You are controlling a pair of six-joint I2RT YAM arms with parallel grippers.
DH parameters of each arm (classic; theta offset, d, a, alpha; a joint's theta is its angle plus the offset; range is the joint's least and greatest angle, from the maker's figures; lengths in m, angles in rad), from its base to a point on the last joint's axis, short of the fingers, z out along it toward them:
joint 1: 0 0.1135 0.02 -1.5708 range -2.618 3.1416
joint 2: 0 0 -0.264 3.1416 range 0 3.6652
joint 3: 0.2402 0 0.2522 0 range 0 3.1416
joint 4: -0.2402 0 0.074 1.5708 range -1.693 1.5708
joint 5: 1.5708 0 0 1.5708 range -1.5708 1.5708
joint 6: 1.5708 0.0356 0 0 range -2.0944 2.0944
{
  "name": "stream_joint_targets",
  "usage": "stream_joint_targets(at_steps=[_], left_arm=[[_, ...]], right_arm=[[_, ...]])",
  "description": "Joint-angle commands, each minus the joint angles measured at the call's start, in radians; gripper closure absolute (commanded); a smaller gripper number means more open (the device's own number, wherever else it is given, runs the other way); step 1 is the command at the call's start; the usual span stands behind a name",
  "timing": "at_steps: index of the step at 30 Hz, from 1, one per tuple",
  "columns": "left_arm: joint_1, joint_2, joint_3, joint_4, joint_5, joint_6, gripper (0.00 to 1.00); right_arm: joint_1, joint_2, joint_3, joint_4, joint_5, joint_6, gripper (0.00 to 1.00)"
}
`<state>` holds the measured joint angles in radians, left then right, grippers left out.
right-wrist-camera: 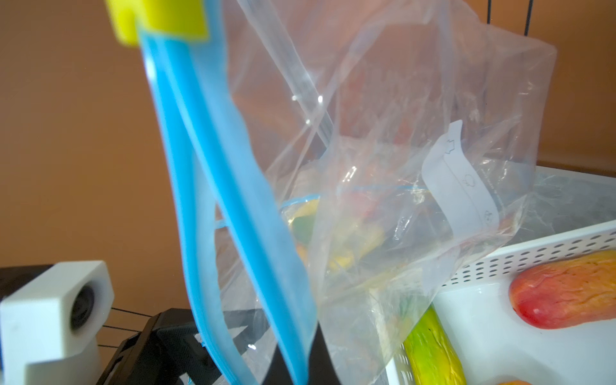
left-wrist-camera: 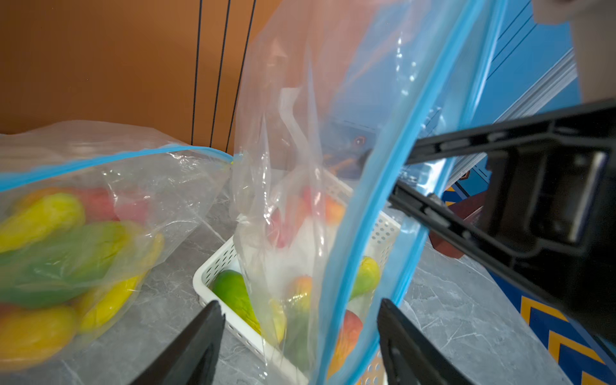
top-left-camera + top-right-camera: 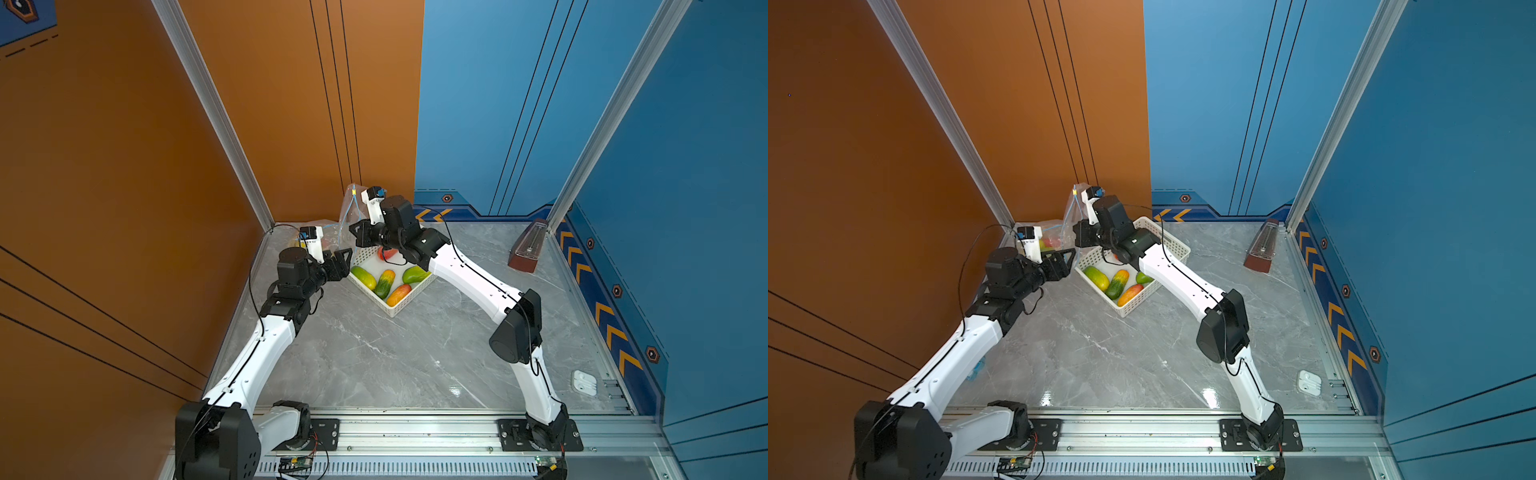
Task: Place the mango in a zip-top bag and seal the zipper
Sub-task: Open the zipper of the food storage bag.
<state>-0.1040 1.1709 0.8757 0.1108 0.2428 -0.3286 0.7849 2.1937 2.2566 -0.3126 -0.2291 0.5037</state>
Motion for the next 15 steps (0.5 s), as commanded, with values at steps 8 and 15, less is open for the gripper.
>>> stream_joint_targets(at_steps=[8, 15], left_arm=[[0.006, 0.106, 0.121, 0.031, -0.030, 0.079, 0.60], [0.033, 0.033, 0.094, 0.031, -0.109, 0.135, 1.00]], right_arm=[[-0.014, -0.034, -0.013, -0.016, -0.139, -0.066, 1.00], [-0.058, -0.060, -0.038, -0.081, -0.105, -0.114, 1.00]])
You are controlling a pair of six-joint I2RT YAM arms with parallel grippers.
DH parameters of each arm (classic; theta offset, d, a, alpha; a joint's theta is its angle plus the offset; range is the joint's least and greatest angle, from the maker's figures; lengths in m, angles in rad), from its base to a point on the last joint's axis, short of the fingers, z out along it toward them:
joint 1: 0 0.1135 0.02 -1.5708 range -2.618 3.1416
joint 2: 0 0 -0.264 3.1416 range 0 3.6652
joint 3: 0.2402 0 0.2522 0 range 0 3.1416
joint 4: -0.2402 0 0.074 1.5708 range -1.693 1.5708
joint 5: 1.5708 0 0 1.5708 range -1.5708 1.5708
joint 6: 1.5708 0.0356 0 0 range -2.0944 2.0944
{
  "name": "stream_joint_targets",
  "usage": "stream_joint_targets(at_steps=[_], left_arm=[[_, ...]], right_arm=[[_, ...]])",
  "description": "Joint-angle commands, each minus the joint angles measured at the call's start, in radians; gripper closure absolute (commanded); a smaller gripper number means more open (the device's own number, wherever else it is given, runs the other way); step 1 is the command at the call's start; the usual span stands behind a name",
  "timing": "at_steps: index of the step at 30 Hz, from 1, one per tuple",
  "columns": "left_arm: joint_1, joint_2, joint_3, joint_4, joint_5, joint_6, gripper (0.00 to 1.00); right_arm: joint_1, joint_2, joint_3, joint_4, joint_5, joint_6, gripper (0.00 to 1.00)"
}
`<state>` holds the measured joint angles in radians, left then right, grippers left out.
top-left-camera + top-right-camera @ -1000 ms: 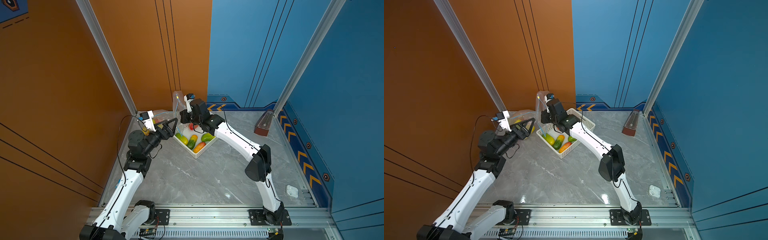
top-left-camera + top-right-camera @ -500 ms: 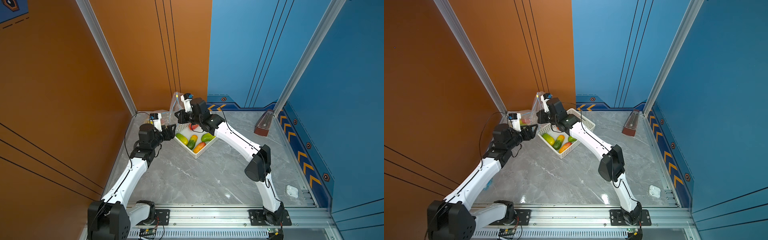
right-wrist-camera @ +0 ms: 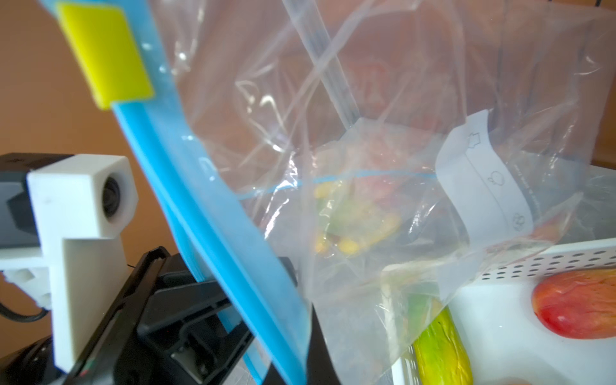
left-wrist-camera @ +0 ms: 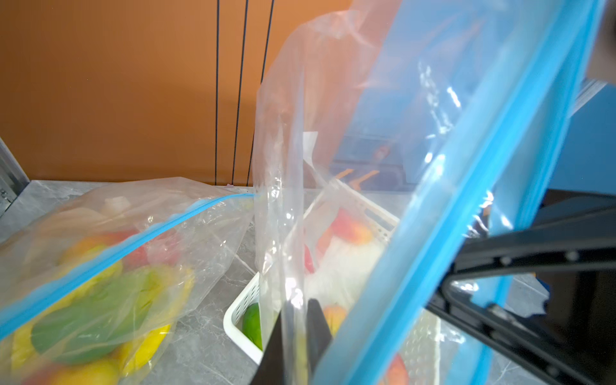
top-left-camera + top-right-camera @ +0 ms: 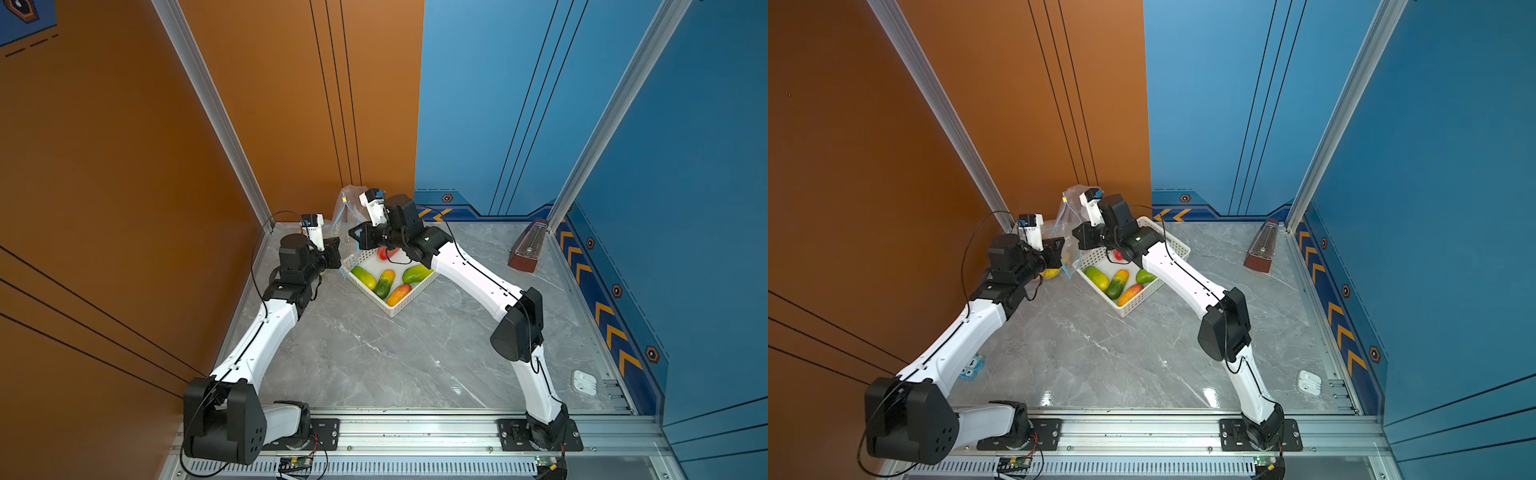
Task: Place the mango in a zip-top bag and seal the zipper
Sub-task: Open the zipper of the food storage bag.
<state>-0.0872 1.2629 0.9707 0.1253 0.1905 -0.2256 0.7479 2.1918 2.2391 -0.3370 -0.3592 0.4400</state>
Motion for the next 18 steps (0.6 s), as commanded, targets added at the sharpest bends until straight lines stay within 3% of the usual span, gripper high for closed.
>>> stream_joint_targets(at_steps=[1, 3, 5, 7, 9, 11, 13, 15, 18], left_arm=[[0.015, -0.074, -0.006, 0.017, -0.064, 0.037, 1.00], [0.002, -0.111, -0.021, 0.017, -0.091, 0.054, 1.00], [-0.018, -0.142, -0.042, 0.017, -0.130, 0.066, 1.00], [-0.038, -0.168, -0.063, 0.016, -0.168, 0.082, 1.00], [-0.084, -0.188, -0.090, 0.016, -0.229, 0.137, 1.00], [-0.114, -0.194, -0.109, 0.015, -0.289, 0.167, 1.00], [-0.126, -0.173, -0.109, 0.012, -0.313, 0.173, 1.00], [-0.135, -0.140, -0.102, 0.007, -0.342, 0.176, 1.00], [-0.135, -0.110, -0.088, 0.009, -0.386, 0.166, 1.00]], right_arm=[[-0.025, -0.060, -0.020, -0.064, 0.035, -0.055, 1.00], [-0.022, -0.061, -0.019, -0.071, 0.044, -0.053, 0.94], [-0.011, -0.064, -0.019, -0.077, 0.045, -0.064, 0.72], [-0.009, -0.081, -0.025, -0.093, 0.028, -0.067, 0.64], [-0.030, -0.127, -0.073, -0.098, -0.019, -0.046, 0.47], [-0.039, -0.201, -0.160, -0.059, -0.071, -0.006, 0.43], [-0.091, -0.269, -0.264, 0.016, -0.166, 0.050, 0.29], [-0.108, -0.338, -0.370, 0.149, -0.234, 0.121, 0.27], [-0.133, -0.441, -0.500, 0.196, -0.173, 0.150, 0.26]])
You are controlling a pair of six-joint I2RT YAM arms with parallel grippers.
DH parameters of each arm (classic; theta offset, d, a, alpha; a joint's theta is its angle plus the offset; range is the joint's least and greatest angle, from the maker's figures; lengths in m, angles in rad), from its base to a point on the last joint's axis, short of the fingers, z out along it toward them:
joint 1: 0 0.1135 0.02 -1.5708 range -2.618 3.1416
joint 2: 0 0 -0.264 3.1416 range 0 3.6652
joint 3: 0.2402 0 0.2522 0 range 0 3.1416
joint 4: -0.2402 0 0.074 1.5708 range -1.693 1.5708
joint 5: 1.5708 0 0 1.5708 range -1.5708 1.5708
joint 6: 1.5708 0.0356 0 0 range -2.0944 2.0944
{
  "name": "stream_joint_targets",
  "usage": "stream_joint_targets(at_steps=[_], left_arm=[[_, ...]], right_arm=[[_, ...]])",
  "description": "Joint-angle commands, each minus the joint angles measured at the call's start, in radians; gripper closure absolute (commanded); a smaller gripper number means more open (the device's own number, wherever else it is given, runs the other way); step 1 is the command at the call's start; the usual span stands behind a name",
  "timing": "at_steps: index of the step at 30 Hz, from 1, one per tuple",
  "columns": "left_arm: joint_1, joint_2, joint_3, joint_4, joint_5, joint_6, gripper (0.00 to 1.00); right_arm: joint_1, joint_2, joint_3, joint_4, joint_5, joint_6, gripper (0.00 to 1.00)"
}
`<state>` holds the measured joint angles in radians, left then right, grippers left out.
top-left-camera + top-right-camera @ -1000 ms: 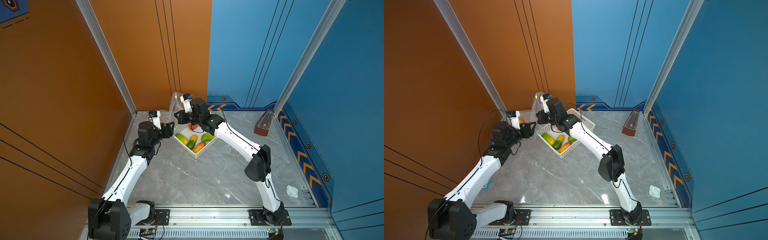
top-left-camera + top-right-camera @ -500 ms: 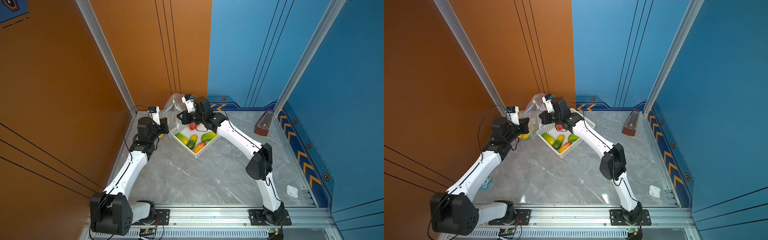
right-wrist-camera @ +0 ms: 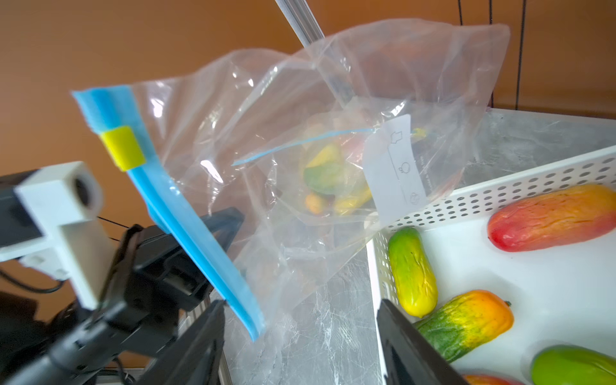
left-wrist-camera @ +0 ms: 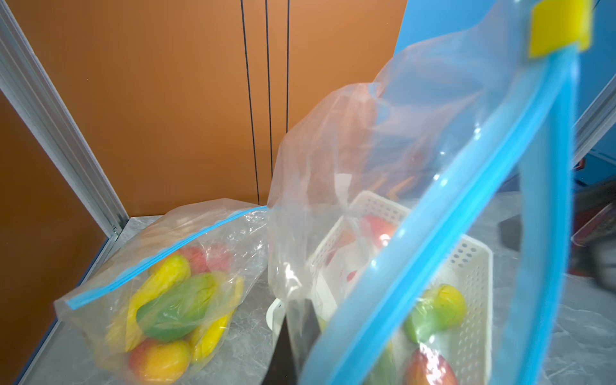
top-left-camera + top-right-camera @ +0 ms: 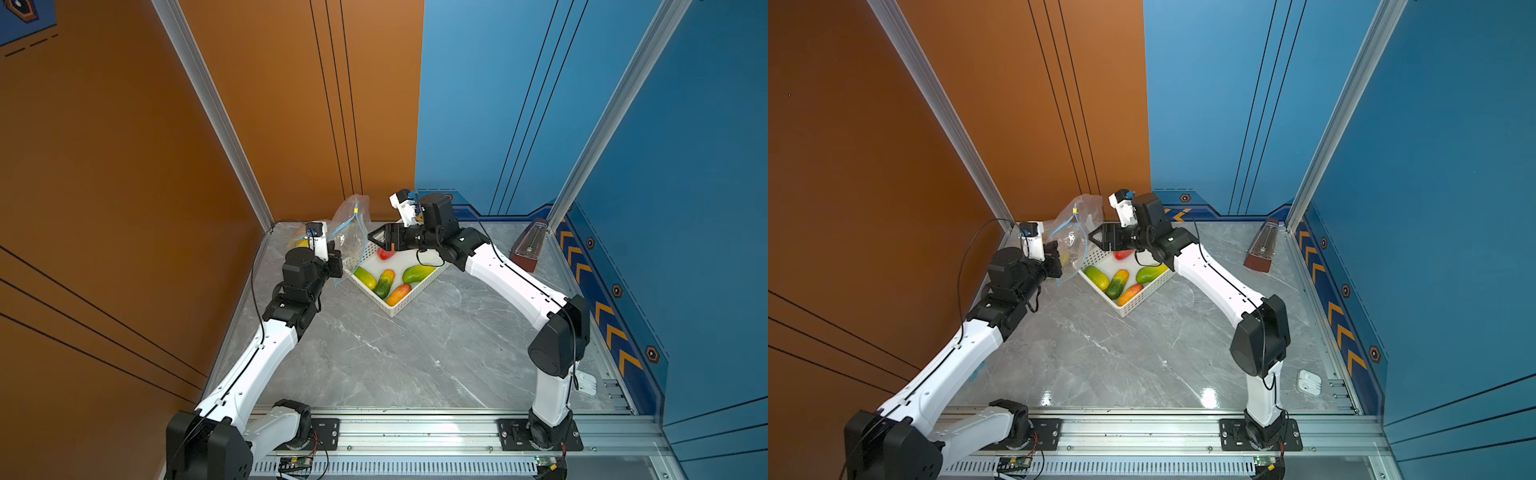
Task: Place the mango in a zip-top bag and seal the zipper
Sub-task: Open the zipper of the food storage bag, then pick up the mango from the basket.
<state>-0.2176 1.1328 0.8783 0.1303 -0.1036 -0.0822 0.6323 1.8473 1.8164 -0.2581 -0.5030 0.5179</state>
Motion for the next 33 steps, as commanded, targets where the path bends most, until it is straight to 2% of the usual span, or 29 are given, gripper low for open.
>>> stream_joint_targets(at_steps=[1, 3, 5, 7, 10, 13, 15, 20, 26, 33], left_arm=[[-0.002, 0.025, 0.008, 0.004, -0.101, 0.018, 1.00], [0.000, 0.028, 0.019, 0.004, -0.102, 0.018, 1.00], [-0.003, 0.028, 0.033, 0.005, -0.092, 0.012, 1.00], [-0.006, 0.029, 0.046, 0.006, -0.110, 0.009, 1.00], [0.000, 0.015, 0.058, 0.006, -0.172, 0.027, 1.00], [0.009, -0.029, 0.058, 0.005, -0.233, 0.055, 1.00], [0.006, -0.061, 0.053, 0.006, -0.234, 0.065, 1.00], [-0.072, -0.053, 0.034, 0.006, -0.242, 0.106, 1.00], [-0.120, 0.000, 0.009, 0.019, -0.136, 0.056, 1.00], [-0.116, 0.024, -0.012, 0.035, -0.145, 0.050, 1.00]], right_arm=[[-0.029, -0.127, -0.124, 0.118, -0.002, 0.072, 0.26], [-0.050, -0.169, -0.211, 0.106, 0.094, 0.107, 0.27], [-0.040, -0.151, -0.249, 0.047, 0.210, 0.124, 0.27], [0.000, -0.062, -0.193, -0.086, 0.303, 0.108, 0.27], [0.045, 0.103, -0.065, -0.222, 0.358, 0.124, 0.29], [0.063, 0.233, 0.035, -0.272, 0.381, 0.146, 0.29], [0.101, 0.334, 0.118, -0.319, 0.392, 0.145, 0.30], [0.112, 0.506, 0.299, -0.428, 0.412, 0.148, 0.33], [0.086, 0.582, 0.358, -0.462, 0.475, 0.165, 0.33], [0.076, 0.709, 0.527, -0.493, 0.437, 0.157, 0.35]])
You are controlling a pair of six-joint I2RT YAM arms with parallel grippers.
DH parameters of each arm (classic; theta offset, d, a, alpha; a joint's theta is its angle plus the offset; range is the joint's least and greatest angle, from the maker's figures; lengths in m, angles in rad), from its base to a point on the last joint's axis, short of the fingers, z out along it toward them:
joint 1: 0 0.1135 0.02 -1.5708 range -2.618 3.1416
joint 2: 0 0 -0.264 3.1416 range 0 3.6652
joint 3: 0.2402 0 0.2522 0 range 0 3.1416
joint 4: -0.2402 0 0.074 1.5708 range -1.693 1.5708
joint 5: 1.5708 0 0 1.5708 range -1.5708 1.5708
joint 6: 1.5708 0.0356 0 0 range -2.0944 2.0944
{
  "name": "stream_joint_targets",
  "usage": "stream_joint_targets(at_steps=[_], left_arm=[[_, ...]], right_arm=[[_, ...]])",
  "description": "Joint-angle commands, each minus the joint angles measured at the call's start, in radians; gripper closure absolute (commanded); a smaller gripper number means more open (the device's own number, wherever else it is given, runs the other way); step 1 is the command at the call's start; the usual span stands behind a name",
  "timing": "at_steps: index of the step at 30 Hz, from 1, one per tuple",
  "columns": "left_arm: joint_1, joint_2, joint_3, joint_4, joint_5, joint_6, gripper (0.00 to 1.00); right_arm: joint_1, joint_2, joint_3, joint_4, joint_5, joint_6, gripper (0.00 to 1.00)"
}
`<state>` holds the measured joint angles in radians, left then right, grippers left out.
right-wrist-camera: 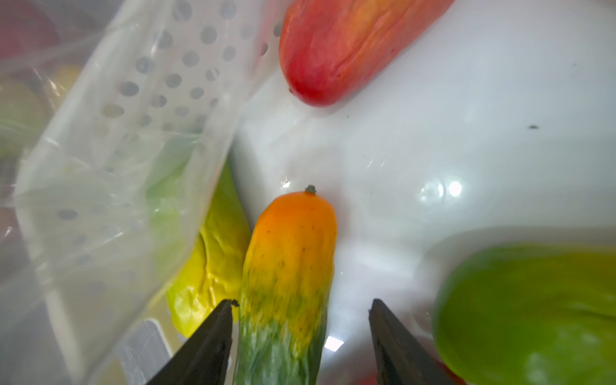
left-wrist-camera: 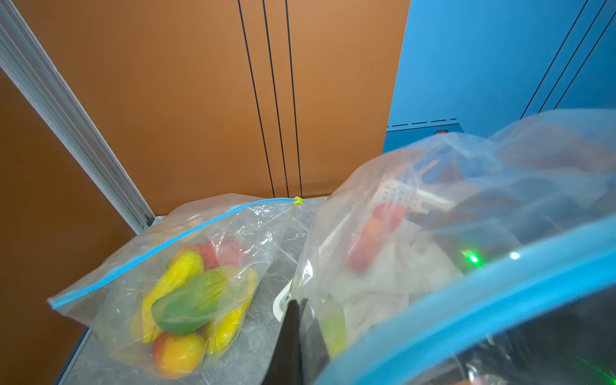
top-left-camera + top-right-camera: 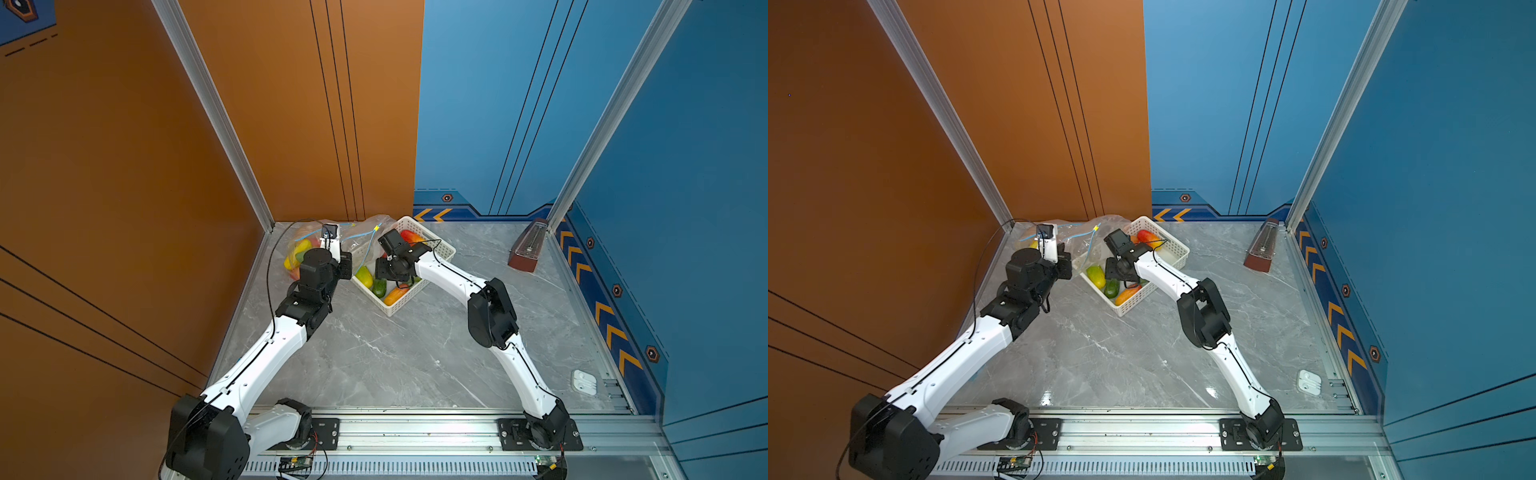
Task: Place the mango in a zip-top bag and seal the zipper
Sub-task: Pick up the mango from the basket.
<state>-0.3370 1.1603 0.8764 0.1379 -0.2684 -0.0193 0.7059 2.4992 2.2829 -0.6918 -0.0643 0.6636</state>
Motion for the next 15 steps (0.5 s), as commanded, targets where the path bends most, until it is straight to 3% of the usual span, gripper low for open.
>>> stream_joint_targets(at_steps=[1, 7, 10, 15], left_arm=[[0.007, -0.007, -0.010, 0.026, 0.019, -0.014, 1.00], [0.028, -0.032, 0.015, 0.028, 0.023, -0.025, 1.00], [0.040, -0.033, 0.028, 0.028, 0.054, -0.030, 1.00], [0.052, 0.007, 0.033, 0.027, 0.101, -0.061, 1.00]], right_arm=[[0.003, 0.078, 0.086, -0.069, -0.011, 0.006, 0.35], [0.005, 0.140, 0.133, -0.080, -0.049, 0.001, 0.38], [0.004, 0.124, 0.133, -0.081, -0.045, -0.001, 0.58], [0.003, -0.056, 0.077, -0.029, 0.057, -0.100, 0.74]])
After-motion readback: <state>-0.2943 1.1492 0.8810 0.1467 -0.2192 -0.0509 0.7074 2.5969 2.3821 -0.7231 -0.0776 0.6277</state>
